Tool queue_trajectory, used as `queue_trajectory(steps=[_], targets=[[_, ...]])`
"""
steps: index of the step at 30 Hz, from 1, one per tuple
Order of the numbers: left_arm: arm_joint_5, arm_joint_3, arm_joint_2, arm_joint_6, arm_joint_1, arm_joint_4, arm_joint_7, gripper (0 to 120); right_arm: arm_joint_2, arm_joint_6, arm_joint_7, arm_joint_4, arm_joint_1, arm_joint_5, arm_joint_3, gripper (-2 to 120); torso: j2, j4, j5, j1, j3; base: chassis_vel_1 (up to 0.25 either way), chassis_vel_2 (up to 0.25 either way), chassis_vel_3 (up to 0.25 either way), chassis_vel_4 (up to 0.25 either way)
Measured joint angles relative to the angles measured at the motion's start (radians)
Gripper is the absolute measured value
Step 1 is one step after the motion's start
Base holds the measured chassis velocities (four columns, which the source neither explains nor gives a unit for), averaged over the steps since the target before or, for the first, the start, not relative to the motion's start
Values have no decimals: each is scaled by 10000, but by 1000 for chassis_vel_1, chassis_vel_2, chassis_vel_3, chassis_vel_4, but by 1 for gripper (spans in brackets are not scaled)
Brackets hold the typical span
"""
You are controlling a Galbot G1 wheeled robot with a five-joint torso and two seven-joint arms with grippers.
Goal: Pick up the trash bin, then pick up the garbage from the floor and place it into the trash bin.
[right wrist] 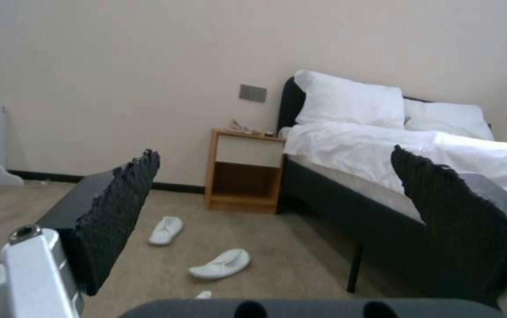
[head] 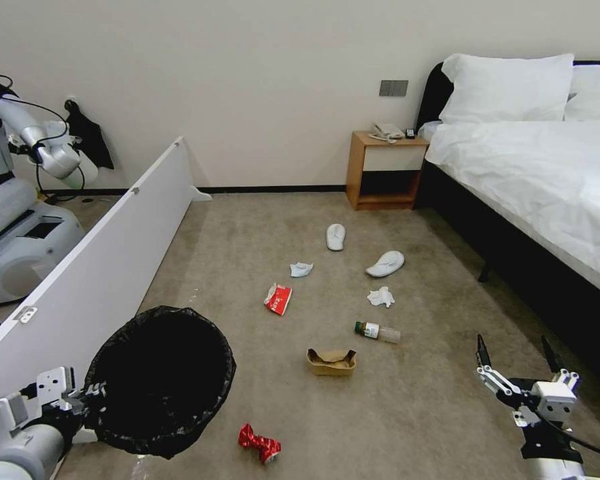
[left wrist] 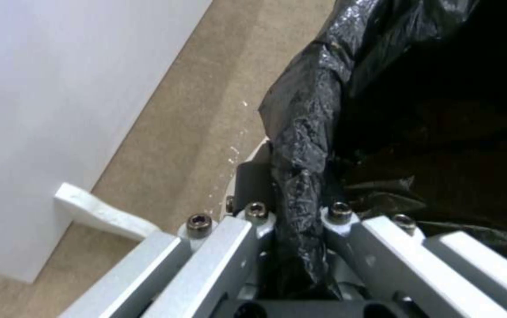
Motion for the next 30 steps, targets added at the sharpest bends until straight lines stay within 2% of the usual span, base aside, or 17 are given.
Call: queue_trajectory(steps=[11,13,14,16,17,19,20,22,23,24,25,26,28,29,30], targets=[[-5,-4,-13,0,24,-34,-28,2,-88,-162,263,-21,94,-45,-46,100,0,1,0,-1,0,-36,24,25,-28],[-5,-3,-27,0,50,-62,-37,2,-338,-740,406,117,-14,315,-297,100,0,-1,2,-1,-1,0,0,0,0],[-5,-3,-27,0,50,-62,-37,2,-338,-740,406,117,-14,315,-297,100,0,-1,2,-1,-1,0,0,0,0],[-11,-9,-31,0,97,-117,-43,2,-784,-1763,641,349,9,838,-574,100,0,-1,0,-1,0,0,0,0,0],[-11,-9,-31,0,97,-117,-43,2,-784,-1763,641,349,9,838,-574,100,0,-1,0,-1,0,0,0,0,0],[-10,-33,-62,0,169,-237,-99,2,-1532,-2704,648,355,212,1146,-780,100,0,2,2,0,0,0,0,0,0],[-10,-33,-62,0,169,-237,-99,2,-1532,-2704,648,355,212,1146,-780,100,0,2,2,0,0,0,0,0,0],[-10,13,-66,0,168,-355,-170,2,-2662,-3558,557,252,324,1834,-940,100,0,1,4,0,-1,0,0,0,0],[-10,13,-66,0,168,-355,-170,2,-2662,-3558,557,252,324,1834,-940,100,0,1,4,0,-1,0,0,0,0],[-11,40,-64,0,165,-392,-195,2,-3147,-3767,493,162,369,2179,-1022,100,0,-2,3,0,0,0,0,0,0],[-17,74,-67,0,169,-456,-219,2,-4077,-4030,257,-188,553,2913,-1292,100,0,-1,-3,-1,0,0,0,0,0],[-17,74,-67,0,169,-456,-219,2,-4077,-4030,257,-188,553,2913,-1292,100,0,-1,-3,-1,0,0,0,0,0],[-13,106,-59,0,162,-498,-283,2,-4860,-4072,-174,-836,877,3378,-1740,100,0,5,5,0,0,0,0,0,0],[-13,106,-59,0,162,-498,-283,2,-4860,-4072,-174,-836,877,3378,-1740,100,0,5,5,0,0,0,0,0,0],[-17,160,-6,0,130,-500,-306,2,-5165,-3949,-372,-1303,1148,3370,-2091,100,0,1,1,0,0,0,0,0,0]])
